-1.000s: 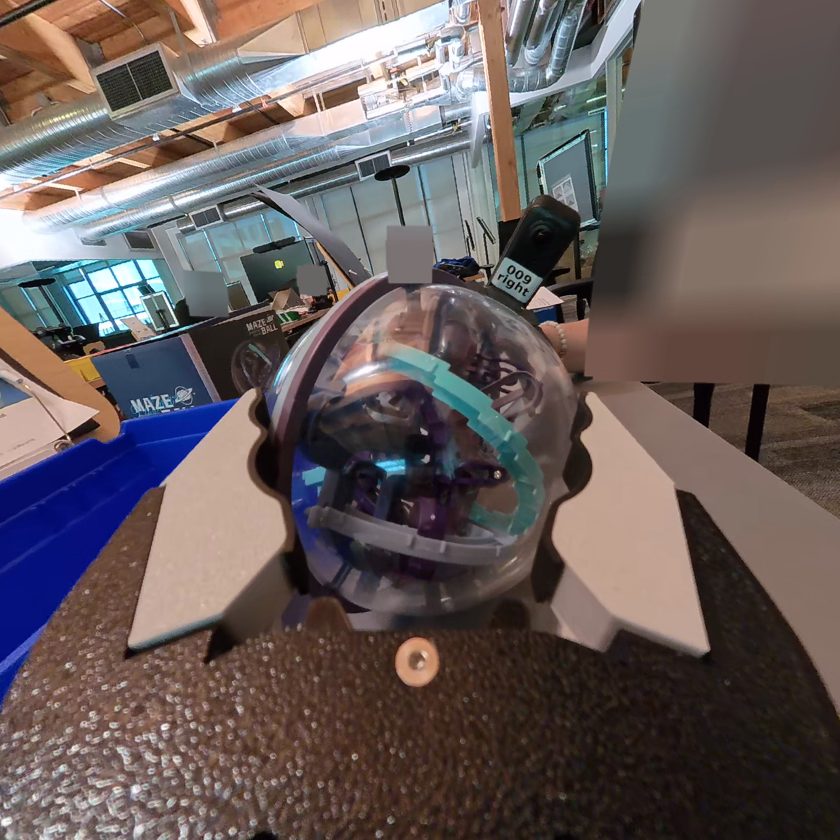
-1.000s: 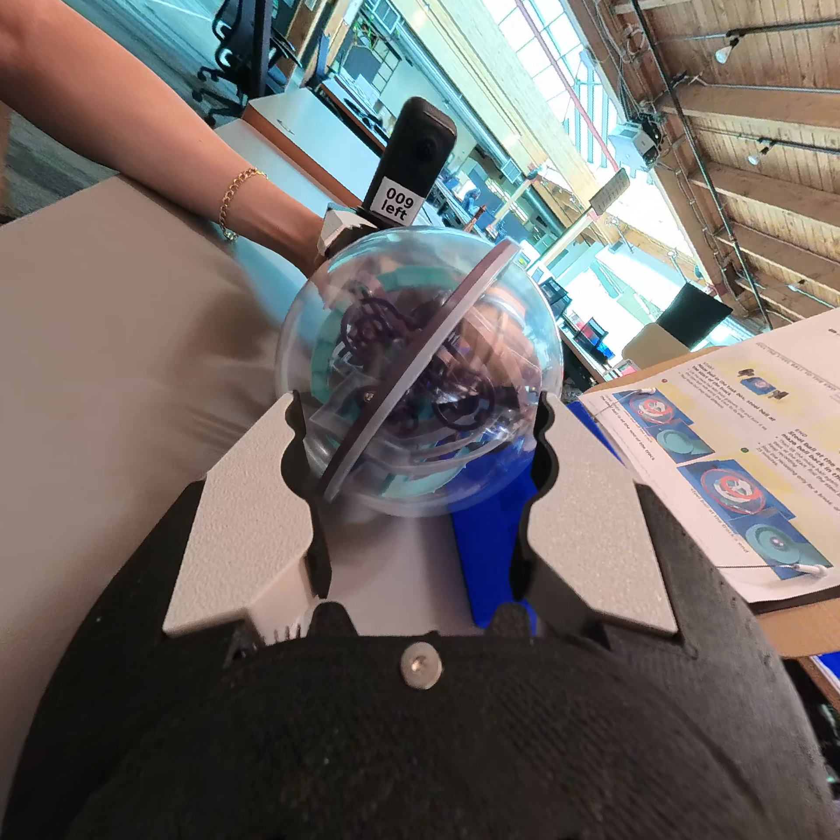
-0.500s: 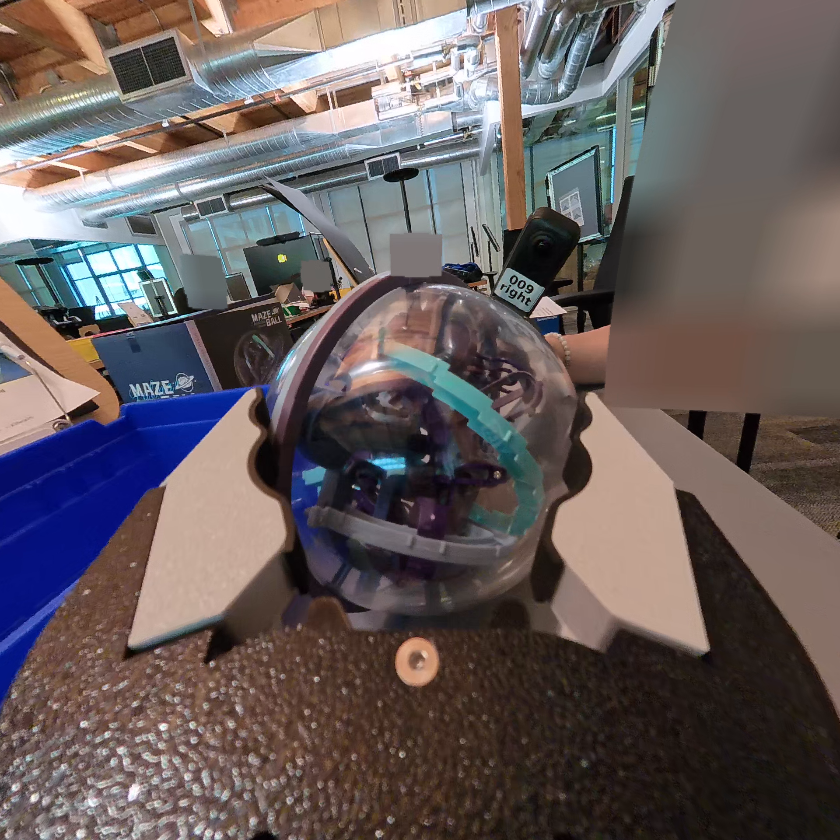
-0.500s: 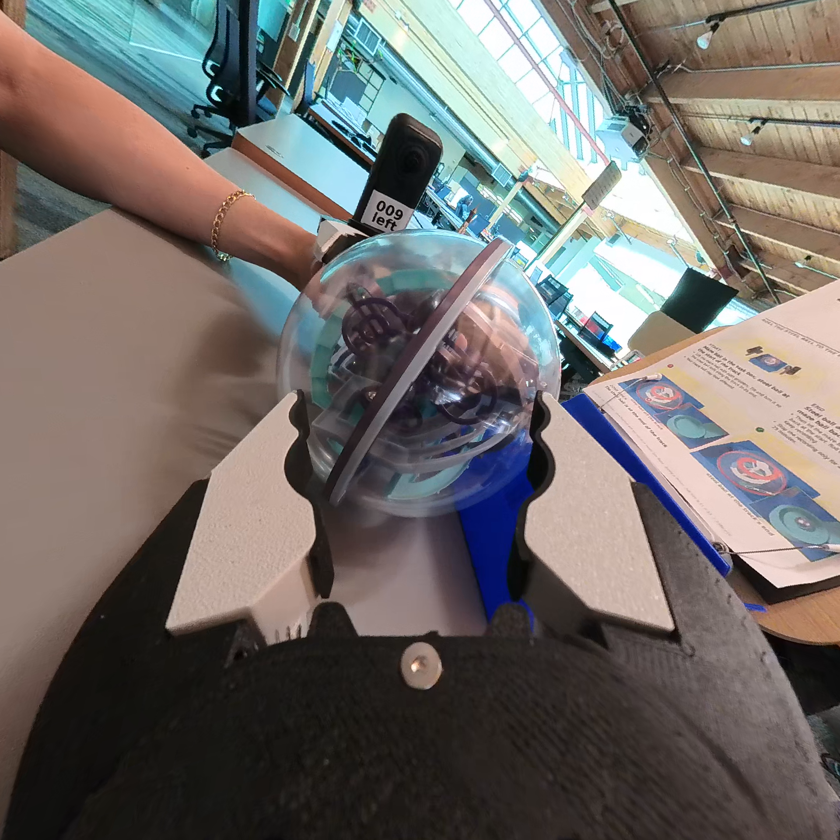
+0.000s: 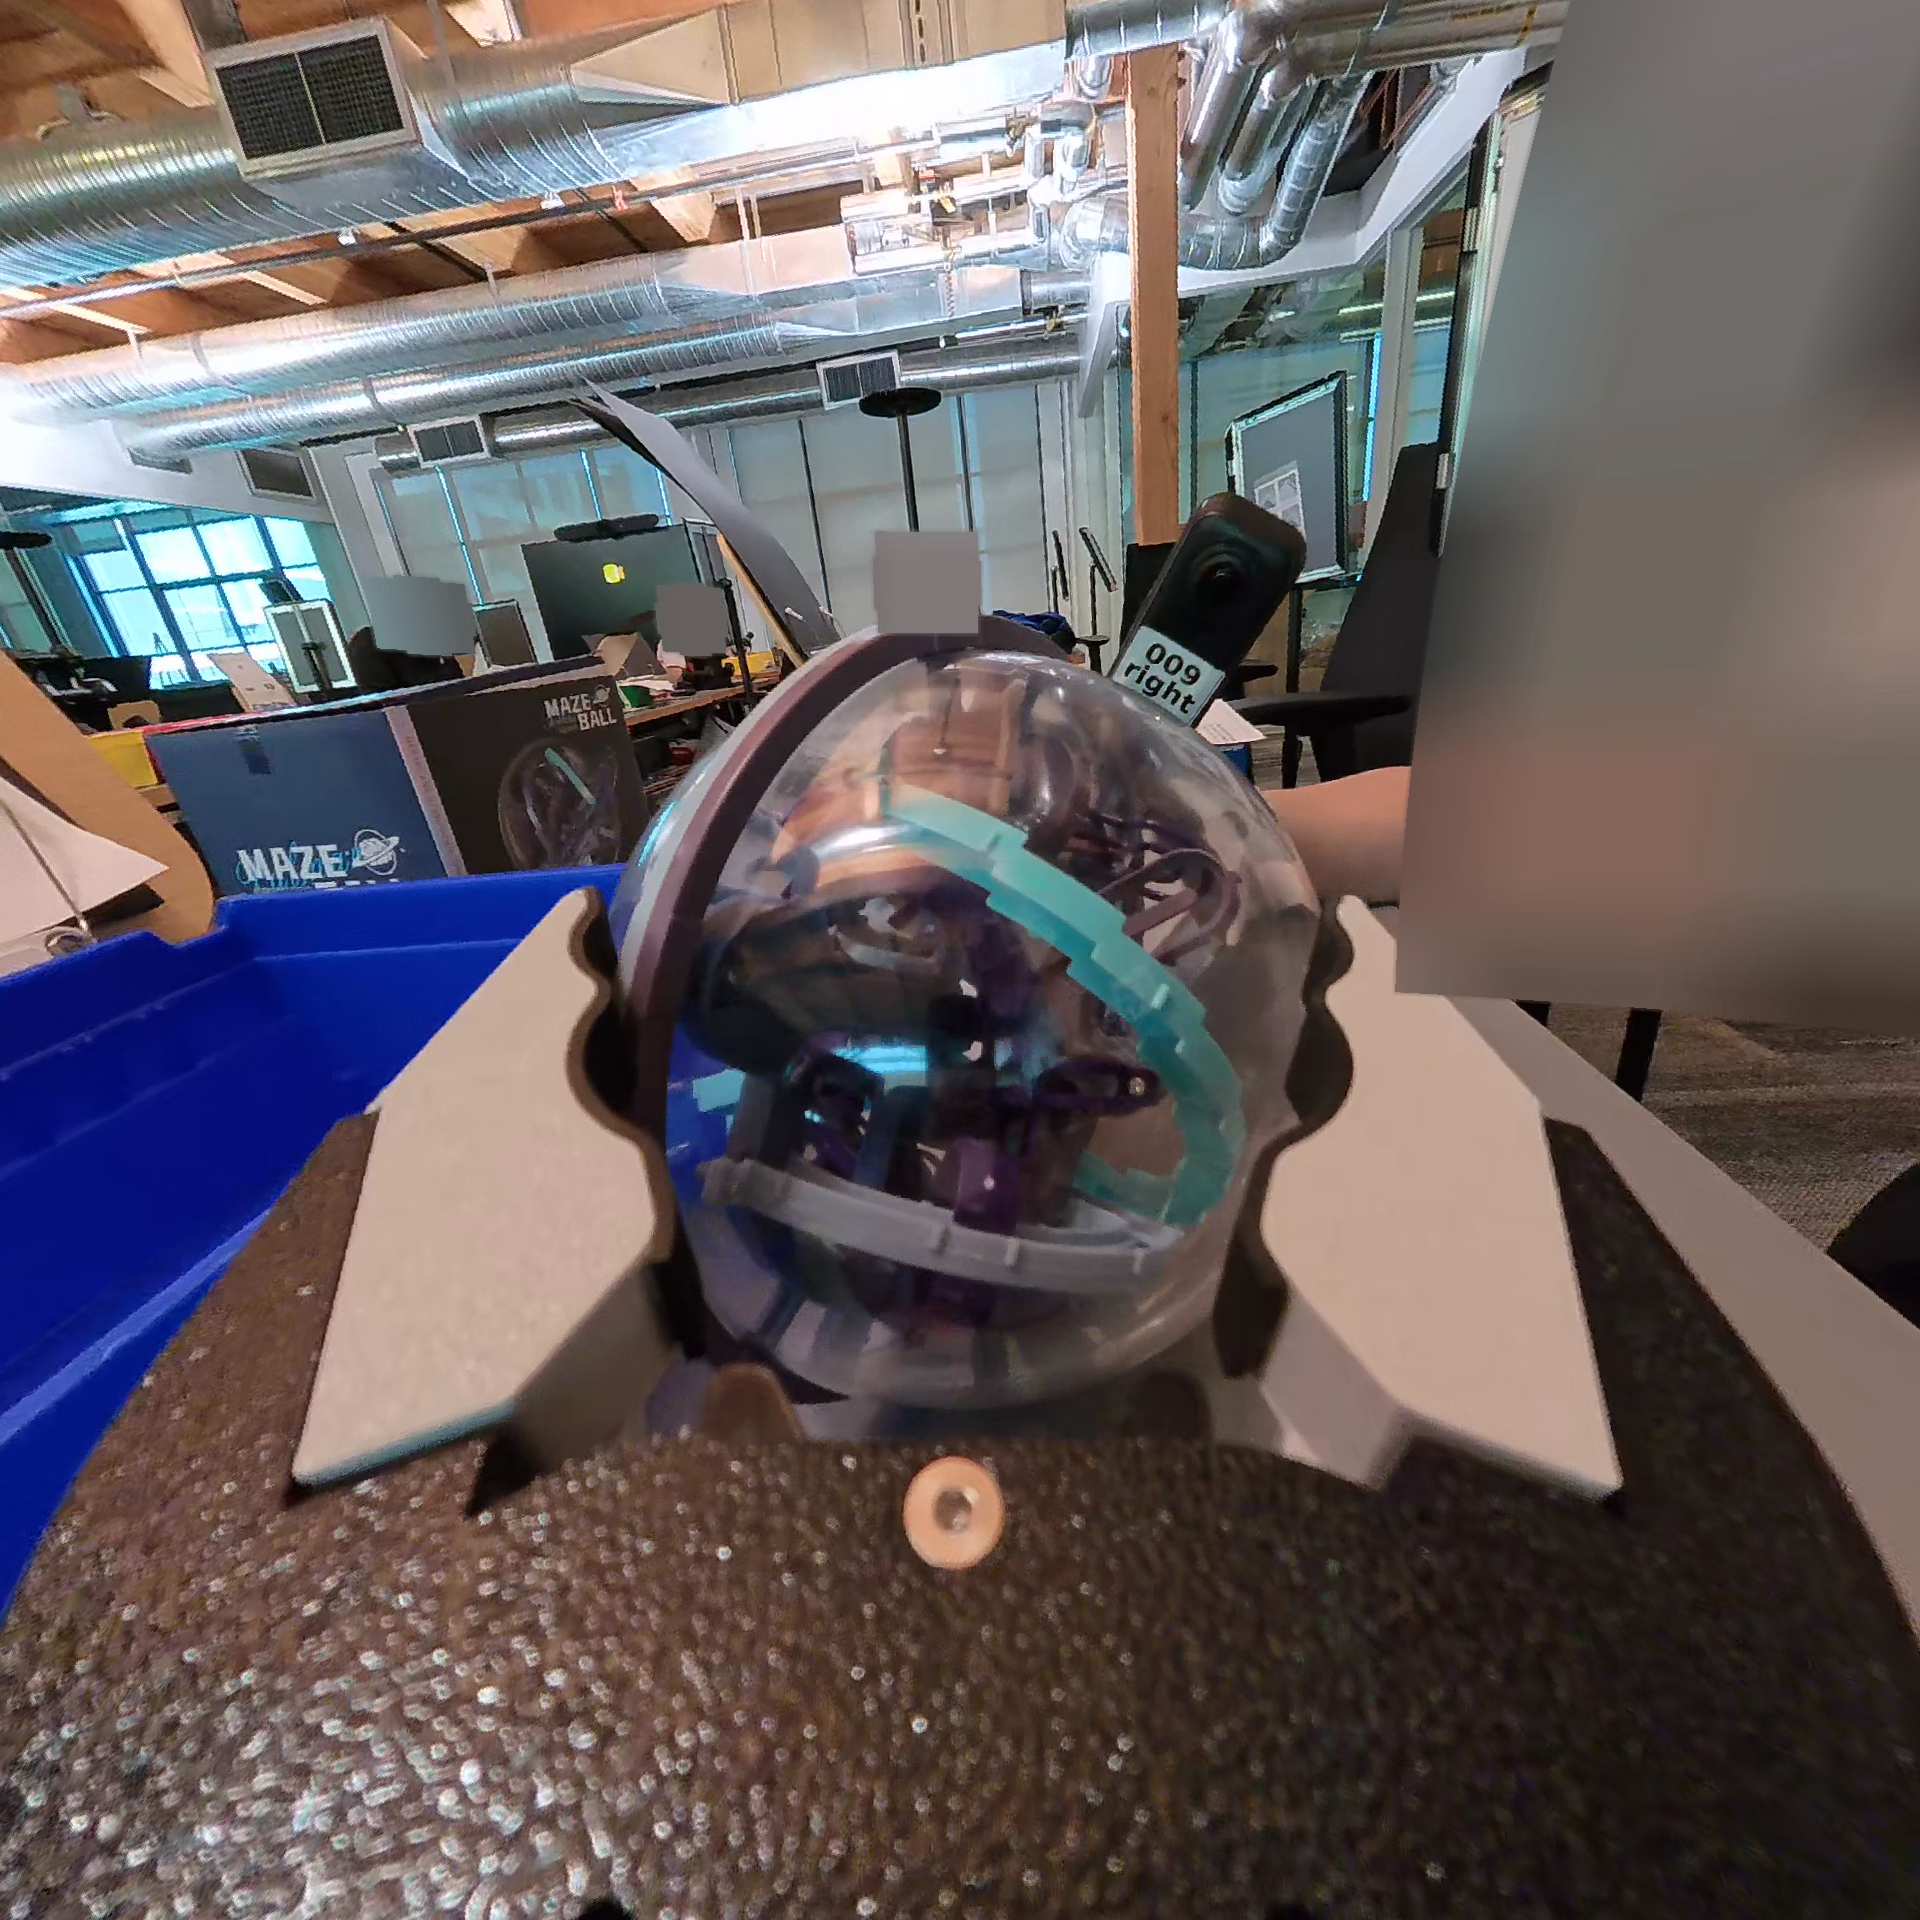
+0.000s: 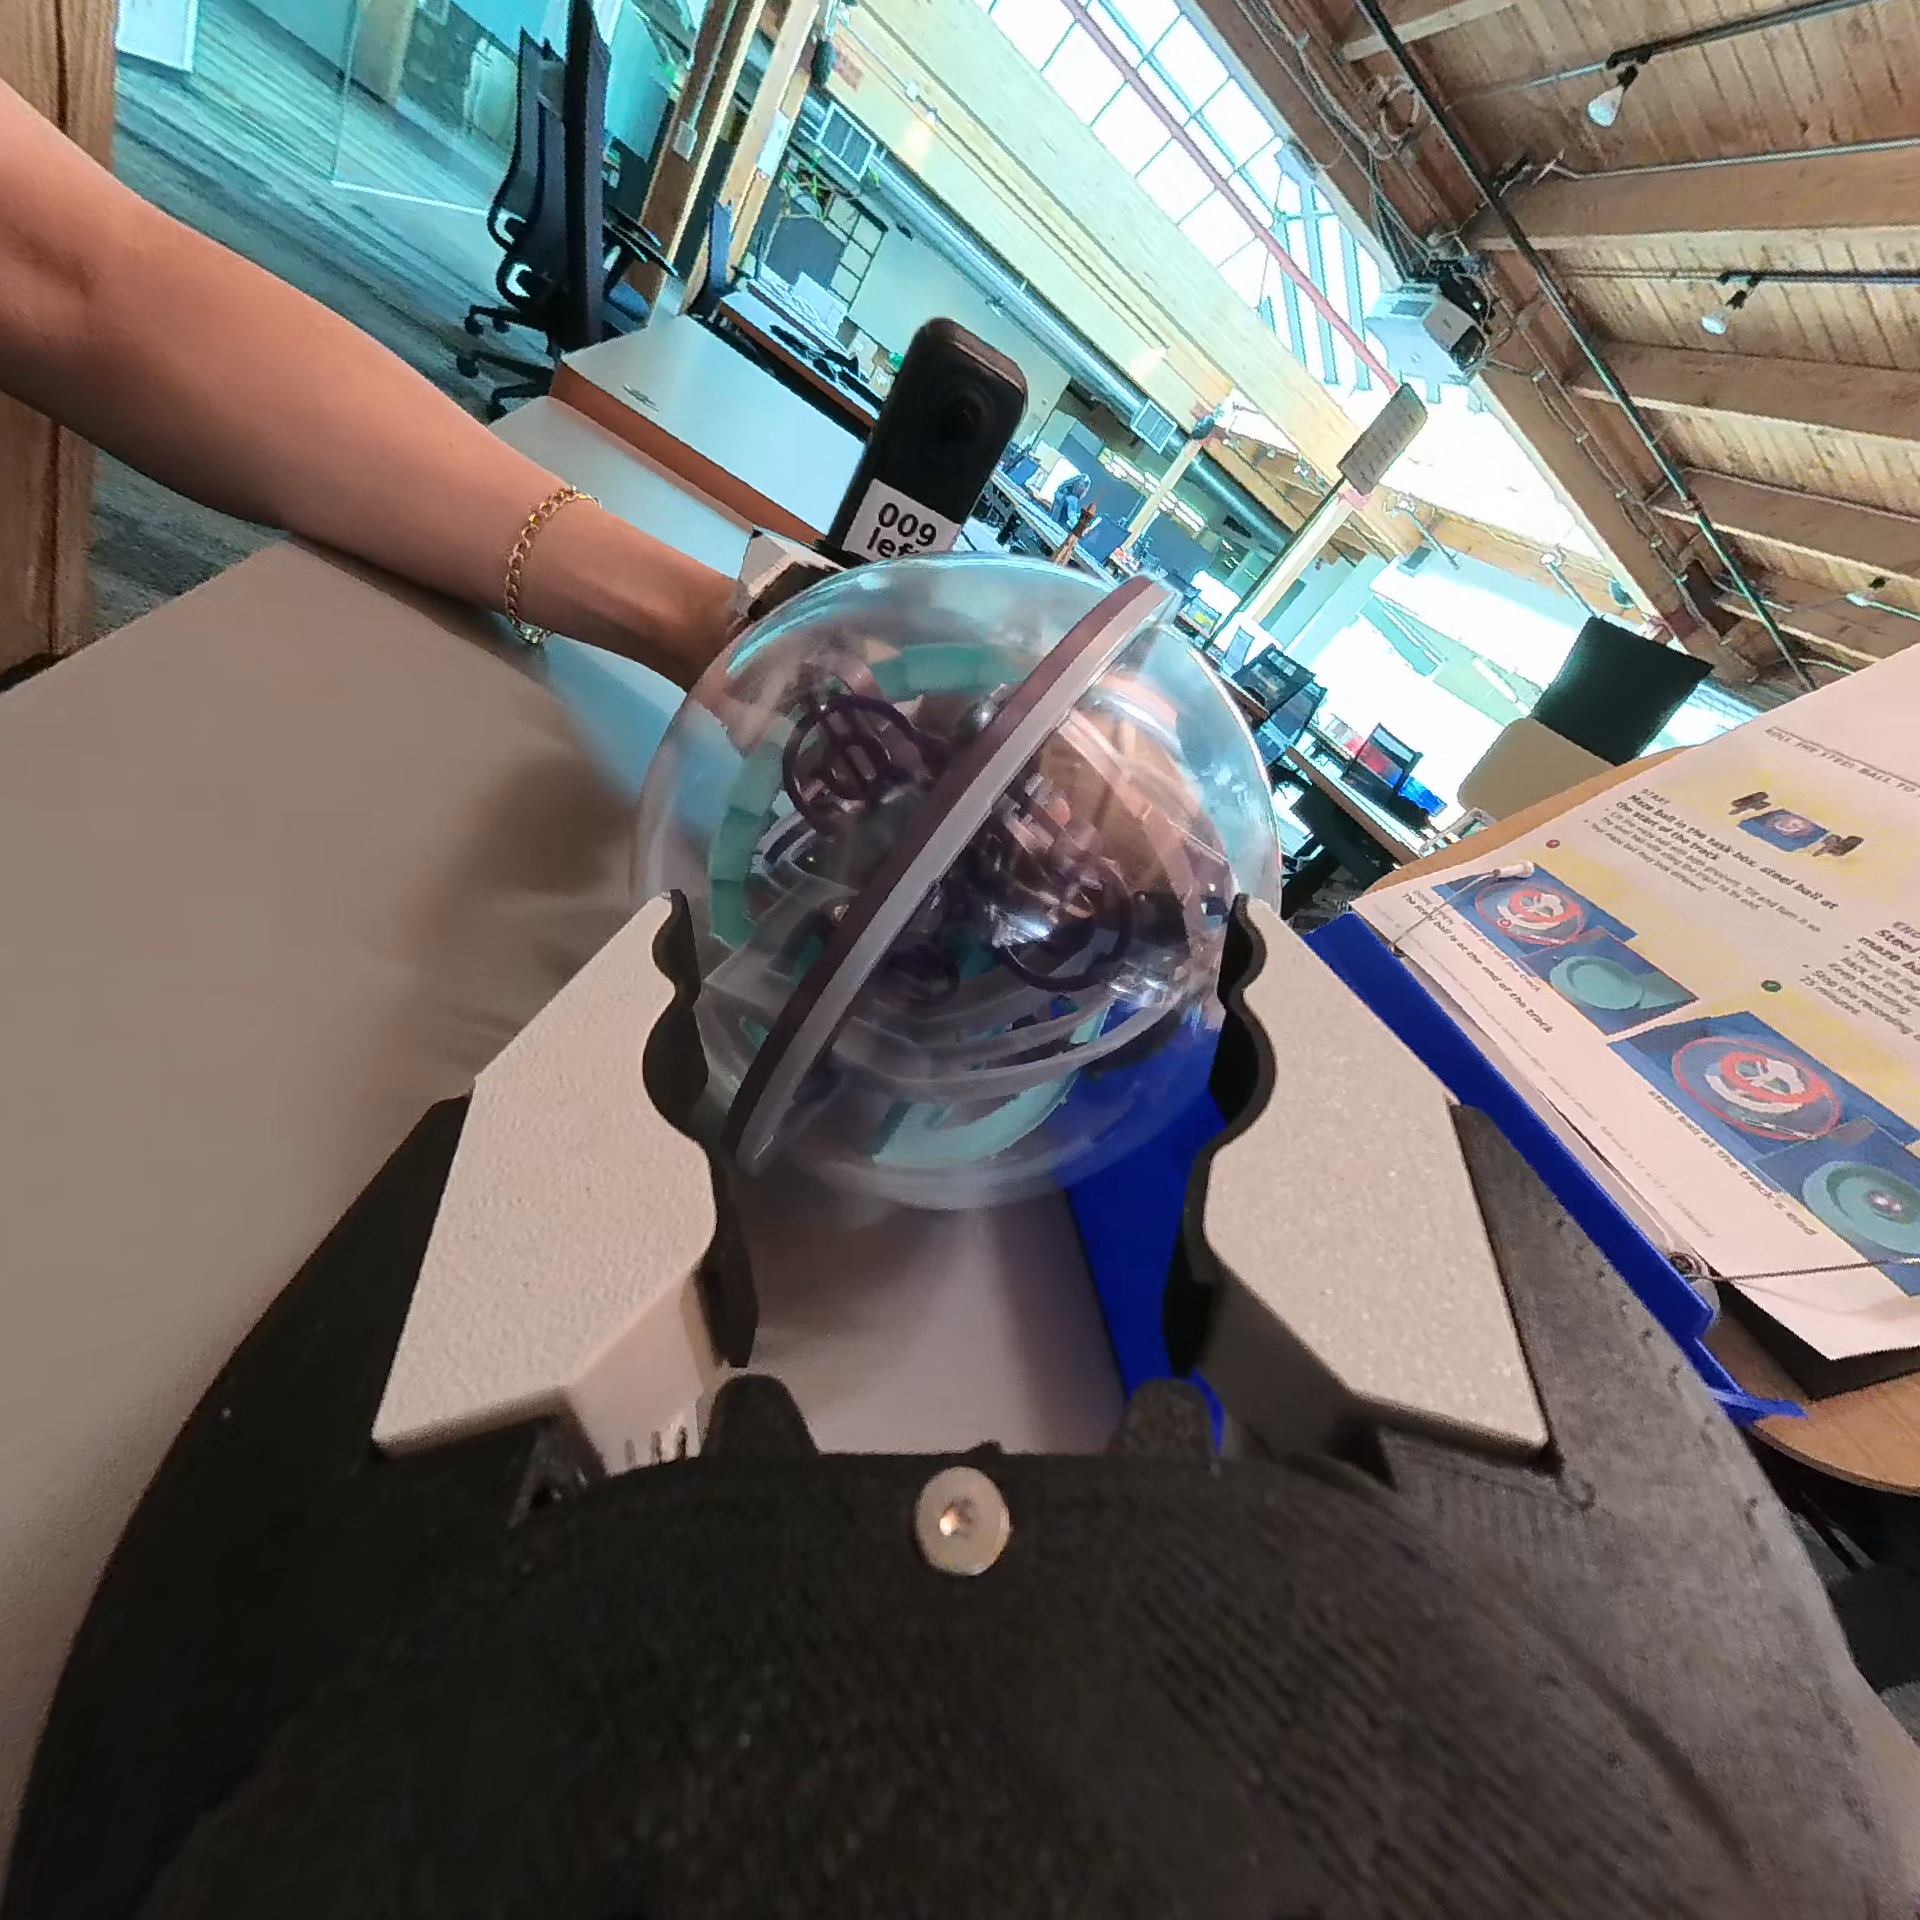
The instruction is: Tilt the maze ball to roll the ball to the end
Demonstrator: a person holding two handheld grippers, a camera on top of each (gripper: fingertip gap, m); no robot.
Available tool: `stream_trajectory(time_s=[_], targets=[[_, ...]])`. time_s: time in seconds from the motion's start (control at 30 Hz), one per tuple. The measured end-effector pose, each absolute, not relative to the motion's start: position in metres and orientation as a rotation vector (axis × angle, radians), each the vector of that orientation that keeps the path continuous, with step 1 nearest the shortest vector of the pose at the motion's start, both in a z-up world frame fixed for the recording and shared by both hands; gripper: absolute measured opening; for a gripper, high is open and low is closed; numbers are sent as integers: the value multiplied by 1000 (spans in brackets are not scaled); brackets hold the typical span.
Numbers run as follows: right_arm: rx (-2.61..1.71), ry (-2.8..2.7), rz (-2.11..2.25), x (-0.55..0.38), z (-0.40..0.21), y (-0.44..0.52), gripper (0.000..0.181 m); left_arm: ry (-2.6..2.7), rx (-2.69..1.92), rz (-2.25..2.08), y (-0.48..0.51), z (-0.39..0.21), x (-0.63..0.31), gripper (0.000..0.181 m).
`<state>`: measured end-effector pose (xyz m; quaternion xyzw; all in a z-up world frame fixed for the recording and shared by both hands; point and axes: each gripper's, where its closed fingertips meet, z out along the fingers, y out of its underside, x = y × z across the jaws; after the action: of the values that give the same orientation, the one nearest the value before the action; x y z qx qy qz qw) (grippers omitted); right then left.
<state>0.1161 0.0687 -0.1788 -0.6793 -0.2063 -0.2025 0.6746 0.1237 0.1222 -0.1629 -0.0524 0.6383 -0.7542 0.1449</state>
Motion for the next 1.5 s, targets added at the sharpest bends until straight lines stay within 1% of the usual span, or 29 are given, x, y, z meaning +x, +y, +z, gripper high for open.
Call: stream_trajectory(time_s=[0.57,1.5], targets=[[-1489,-459,-382,106,-170,68,102,1899,-233,-2282,117,-162,121,126],[-1425,-465,-327,94,-161,69,102,1967,-324,-2395,113,-162,118,126]])
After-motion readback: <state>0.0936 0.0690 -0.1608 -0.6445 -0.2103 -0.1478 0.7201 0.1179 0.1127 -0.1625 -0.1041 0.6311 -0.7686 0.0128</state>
